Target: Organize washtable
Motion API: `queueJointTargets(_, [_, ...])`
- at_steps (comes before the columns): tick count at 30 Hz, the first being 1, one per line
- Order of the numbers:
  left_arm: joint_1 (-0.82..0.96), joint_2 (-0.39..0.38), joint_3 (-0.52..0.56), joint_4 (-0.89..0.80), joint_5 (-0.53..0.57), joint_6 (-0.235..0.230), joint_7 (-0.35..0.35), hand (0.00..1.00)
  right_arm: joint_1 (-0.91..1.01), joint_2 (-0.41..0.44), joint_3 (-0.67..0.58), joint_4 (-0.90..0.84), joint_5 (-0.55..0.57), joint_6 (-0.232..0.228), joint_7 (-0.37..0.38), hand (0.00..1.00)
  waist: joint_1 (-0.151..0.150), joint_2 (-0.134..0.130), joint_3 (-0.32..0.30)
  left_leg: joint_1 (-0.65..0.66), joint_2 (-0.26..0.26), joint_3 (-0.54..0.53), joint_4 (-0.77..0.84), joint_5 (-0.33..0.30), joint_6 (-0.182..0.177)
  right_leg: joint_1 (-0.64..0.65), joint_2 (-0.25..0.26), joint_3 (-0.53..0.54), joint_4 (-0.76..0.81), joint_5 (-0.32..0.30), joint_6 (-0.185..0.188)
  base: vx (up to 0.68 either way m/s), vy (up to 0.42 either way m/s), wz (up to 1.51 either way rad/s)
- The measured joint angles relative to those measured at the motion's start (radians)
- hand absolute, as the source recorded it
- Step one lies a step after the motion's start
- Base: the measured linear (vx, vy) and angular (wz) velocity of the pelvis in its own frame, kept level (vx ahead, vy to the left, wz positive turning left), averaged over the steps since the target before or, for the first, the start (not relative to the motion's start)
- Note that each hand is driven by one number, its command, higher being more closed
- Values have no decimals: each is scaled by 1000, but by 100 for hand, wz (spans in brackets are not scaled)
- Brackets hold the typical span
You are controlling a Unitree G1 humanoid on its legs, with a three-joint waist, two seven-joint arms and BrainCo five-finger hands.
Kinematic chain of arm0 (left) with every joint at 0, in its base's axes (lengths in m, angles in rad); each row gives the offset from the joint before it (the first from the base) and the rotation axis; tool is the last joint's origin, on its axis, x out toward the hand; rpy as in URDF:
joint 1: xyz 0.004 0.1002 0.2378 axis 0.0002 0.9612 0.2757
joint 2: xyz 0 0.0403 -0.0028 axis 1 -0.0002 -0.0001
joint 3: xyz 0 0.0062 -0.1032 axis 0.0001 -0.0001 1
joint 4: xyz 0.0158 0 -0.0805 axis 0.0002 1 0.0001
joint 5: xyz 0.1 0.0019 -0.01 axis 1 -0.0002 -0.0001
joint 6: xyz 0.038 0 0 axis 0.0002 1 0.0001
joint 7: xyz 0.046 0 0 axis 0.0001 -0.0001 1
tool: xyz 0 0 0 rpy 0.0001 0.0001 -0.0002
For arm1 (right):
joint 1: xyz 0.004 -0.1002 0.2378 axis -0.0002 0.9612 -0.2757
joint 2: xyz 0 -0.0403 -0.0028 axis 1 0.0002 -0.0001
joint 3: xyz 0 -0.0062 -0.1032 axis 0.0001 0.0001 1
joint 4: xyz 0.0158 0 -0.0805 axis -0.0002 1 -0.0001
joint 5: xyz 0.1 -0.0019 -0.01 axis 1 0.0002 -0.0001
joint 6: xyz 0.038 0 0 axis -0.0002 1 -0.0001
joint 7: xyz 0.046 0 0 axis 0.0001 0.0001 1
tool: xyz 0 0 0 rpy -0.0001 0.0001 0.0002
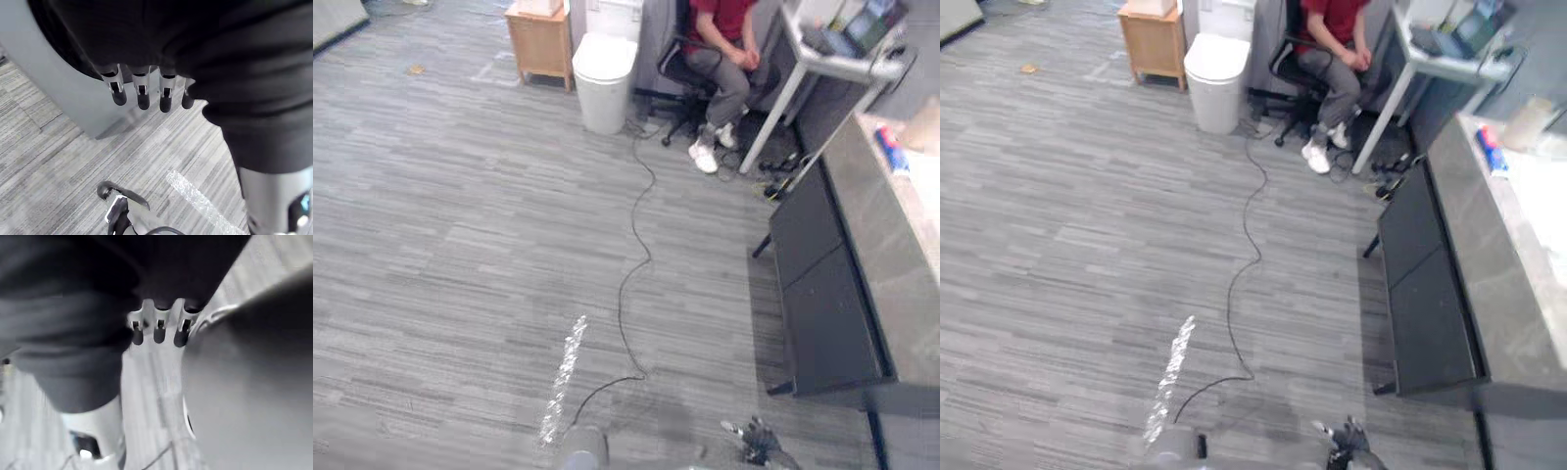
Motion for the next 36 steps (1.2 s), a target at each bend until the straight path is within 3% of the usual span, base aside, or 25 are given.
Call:
queueJointTargets(2, [-15, 25, 18, -8, 24, 1, -1, 0, 16, 24, -12, -17, 5, -1, 0, 0, -1, -16, -2, 89, -5, -8, -83, 3, -7, -66, 55, -39, -40, -35, -17, 344, 121, 42])
queueJointTargets(4, [-41, 19, 29, -23, 43, 0, -3, 0, 23, 32, -26, -52, 9, -3, 3, 0, -15, -16, -3, 152, -25, -9, -155, 3, -9, -137, 85, -109, -195, -39, -32, 411, 80, 28])
queueJointTargets(5, [-58, 16, 29, -23, 55, -2, -3, 0, 18, 35, -29, -69, 10, -2, 3, 0, -32, -14, -3, 191, -36, -4, -197, 3, -9, -166, 101, -181, -352, -29, -46, 524, 49, 10])
queueJointTargets(7, [-74, 6, 29, -31, 77, -2, -3, 0, 15, 31, -29, -72, 12, 1, 1, 0, -30, -7, -8, 278, -34, 48, -281, 3, -20, -178, 159, -322, -598, 26, -113, 613, 31, -22])
queueJointTargets(8, [-74, -5, 28, -37, 77, -3, -5, 0, 17, 31, -29, -74, 14, 3, 1, 0, -29, -3, -15, 330, -35, 82, -307, 5, -47, -174, 193, -380, -664, 49, -157, 751, 2, -39])
queueJointTargets(9, [-75, -15, 28, -37, 79, -3, -13, 0, 31, 42, -29, -86, 17, 9, -1, 0, -38, -8, -35, 349, -37, 109, -249, -15, -87, -174, 224, -410, -700, 79, -235, 1001, -22, -17])
queueJointTargets(10, [-80, -26, 34, -34, 82, -2, -22, 0, 41, 46, -46, -99, 24, 11, 2, 0, -53, 3, -52, 339, -18, 113, -99, -32, -117, -151, 246, -379, -701, 162, -391, 863, -10, -11])
queueJointTargets(11, [-96, -48, 47, -36, 85, -2, -23, 0, 39, 26, -51, -108, 24, 13, 4, 0, -51, 39, -61, 305, 23, 113, 26, -13, -140, -134, 270, -387, -671, 118, -382, 855, 6, -13])
queueJointTargets(12, [-123, -76, 76, -46, 84, -4, -24, 0, 41, 20, -40, -131, 24, 18, 4, 0, -54, 73, -63, 190, 79, 103, 294, 169, -104, -97, 300, -373, -660, 60, -367, 632, 23, -33])
queueJointTargets(13, [-131, -90, 91, -58, 84, -4, -24, 0, 40, 29, -27, -139, 22, 19, 4, 0, -51, 66, -67, 136, 96, 101, 413, 328, -57, -68, 317, -350, -666, 41, -357, 769, 12, -76])
queueJointTargets(14, [-131, -111, 111, -83, 79, -5, -23, 0, 38, 33, -12, -149, 22, 20, 3, 0, -24, 75, -63, 42, 143, 99, 610, 462, -42, -8, 351, -289, -674, 10, -346, 748, 36, -126])
queueJointTargets(15, [-124, -116, 112, -102, 72, -4, -21, 0, 32, 39, 7, -146, 19, 21, -1, 0, -8, 75, -58, -47, 175, 95, 766, 426, -28, 53, 371, -226, -676, -13, -329, 743, 62, -143])
queueJointTargets(17, [-105, -112, 108, -122, 62, -6, -18, 0, 13, 63, 16, -116, 15, 24, -1, 0, 12, 52, -52, -157, 166, 52, 811, 355, -31, 152, 372, -125, -717, -19, -311, 716, 140, -148])
queueJointTargets(18, [-88, -114, 107, -131, 59, -8, -18, 0, 5, 82, 21, -108, 15, 27, -1, 0, 28, 44, -47, -219, 161, 28, 753, 308, -30, 222, 370, -65, -765, -13, -302, 800, 222, -155])
queueJointTargets(20, [-71, -123, 102, -132, 54, -11, -19, 0, -7, 83, 60, -97, 13, 28, 0, 0, 29, 46, -42, -278, 152, -39, 607, 254, -33, 293, 368, 1, -818, -7, -285, 596, 251, -124])
queueJointTargets(21, [-64, -133, 93, -132, 53, -11, -19, 0, -14, 82, 88, -91, 13, 29, -1, 0, 34, 55, -40, -292, 132, -95, 422, 222, -55, 323, 354, 61, -824, -18, -254, 529, 388, -138])
queueJointTargets(23, [-56, -135, 67, -130, 51, -13, -20, 0, -21, 81, 103, -91, 13, 25, -1, 0, 33, 68, -44, -272, 58, -251, 100, 227, -76, 335, 321, 145, -796, -65, -171, 543, 534, -153])
queueJointTargets(24, [-44, -147, 50, -116, 41, -18, -20, 0, -23, 73, 94, -88, 13, 19, -1, 0, 37, 107, -47, -237, 43, -345, -18, 307, -197, 337, 318, 224, -744, -129, -98, 450, 526, -132])
queueJointTargets(27, [-62, -117, 52, -106, 37, -35, -19, 0, -8, 72, 127, -103, 9, 17, 11, 0, 27, 50, -61, -222, 25, -194, 69, 208, -124, 286, 230, 275, -656, -127, -72, 382, 443, -128])
queueJointTargets(29, [-58, -107, 49, -101, 37, -37, -20, 0, -12, 72, 132, -113, 9, 6, 28, 0, 33, 34, -57, -150, 51, -53, 79, 155, -84, 240, 164, 213, -563, -102, -48, 250, 407, -191])
queueJointTargets(30, [-51, -96, 26, -94, 37, -42, -20, 0, -12, 72, 140, -109, 9, -6, 31, 0, 26, 33, -58, -97, 64, 36, 58, 140, -65, 209, 106, 114, -513, -75, -35, 108, 340, -192])
queueJointTargets(31, [-51, -80, -2, -70, 37, -45, -24, 0, -13, 69, 147, -85, 9, -10, 35, 0, 23, 37, -59, -50, 78, 117, 21, 139, -61, 195, 53, -38, -507, -49, -79, 84, 321, -187])
queueJointTargets(33, [-53, -72, -25, -53, 37, -49, -32, 0, -16, 66, 153, -46, 5, -7, 43, 0, 23, 45, -56, -2, 103, 211, -25, 141, -58, 176, 47, -187, -567, -25, -118, 33, 214, -167])
queueJointTargets(34, [-55, -69, -29, -47, 37, -49, -37, 0, -24, 62, 153, -38, 5, -7, 44, 0, 23, 47, -55, 0, 106, 217, -30, 141, -58, 163, 57, -197, -596, -25, -117, 5, 121, -204])
queueJointTargets(36, [-81, -49, -116, -1, 39, -43, -43, 0, -73, 11, 108, -8, -4, -1, 37, 0, 14, 97, -24, 7, 174, 260, -32, 106, -65, 80, 82, -188, -676, -19, -100, -42, -28, -153])
